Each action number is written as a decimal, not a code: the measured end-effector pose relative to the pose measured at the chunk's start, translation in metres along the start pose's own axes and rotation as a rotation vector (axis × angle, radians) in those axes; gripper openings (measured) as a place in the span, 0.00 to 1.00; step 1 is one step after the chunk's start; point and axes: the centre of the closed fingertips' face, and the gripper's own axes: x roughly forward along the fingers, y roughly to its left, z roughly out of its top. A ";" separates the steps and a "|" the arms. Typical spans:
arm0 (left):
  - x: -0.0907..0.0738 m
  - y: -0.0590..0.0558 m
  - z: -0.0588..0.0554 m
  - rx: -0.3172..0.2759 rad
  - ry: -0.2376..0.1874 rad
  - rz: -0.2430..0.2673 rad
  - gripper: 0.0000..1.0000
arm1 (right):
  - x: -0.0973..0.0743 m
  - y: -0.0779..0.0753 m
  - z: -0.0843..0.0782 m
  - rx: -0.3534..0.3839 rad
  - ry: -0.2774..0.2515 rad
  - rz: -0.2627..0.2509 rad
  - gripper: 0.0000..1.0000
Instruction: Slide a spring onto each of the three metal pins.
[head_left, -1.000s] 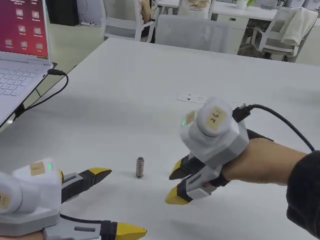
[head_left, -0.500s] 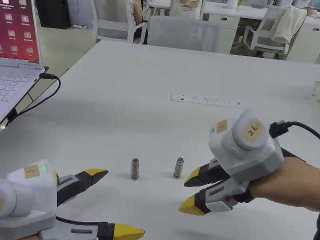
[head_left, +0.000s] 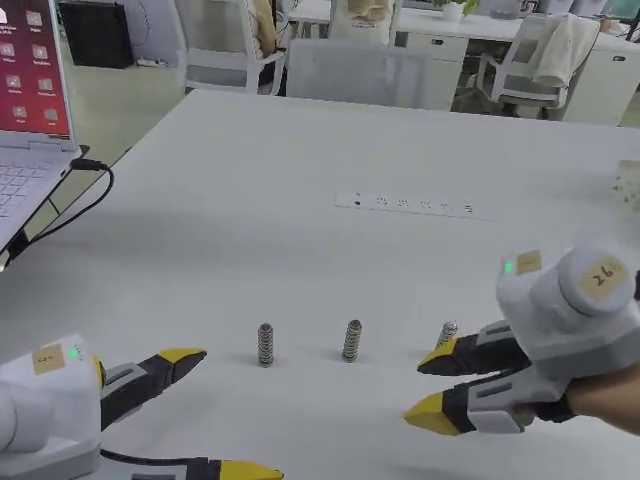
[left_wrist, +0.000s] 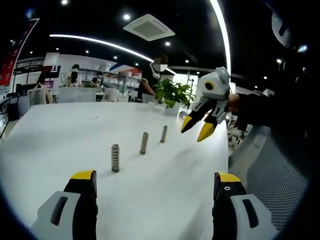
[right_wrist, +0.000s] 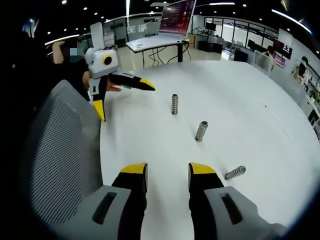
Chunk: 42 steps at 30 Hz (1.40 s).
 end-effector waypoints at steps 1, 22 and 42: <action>0.000 0.000 0.000 0.000 0.000 0.000 0.94 | -0.003 -0.002 -0.002 0.014 -0.014 -0.008 0.31; -0.001 -0.003 0.000 -0.006 0.001 0.000 0.95 | -0.041 -0.037 -0.038 0.119 -0.155 -0.156 0.36; -0.001 -0.002 -0.004 -0.021 0.003 0.008 0.96 | -0.039 -0.043 -0.051 0.079 -0.239 -0.207 0.56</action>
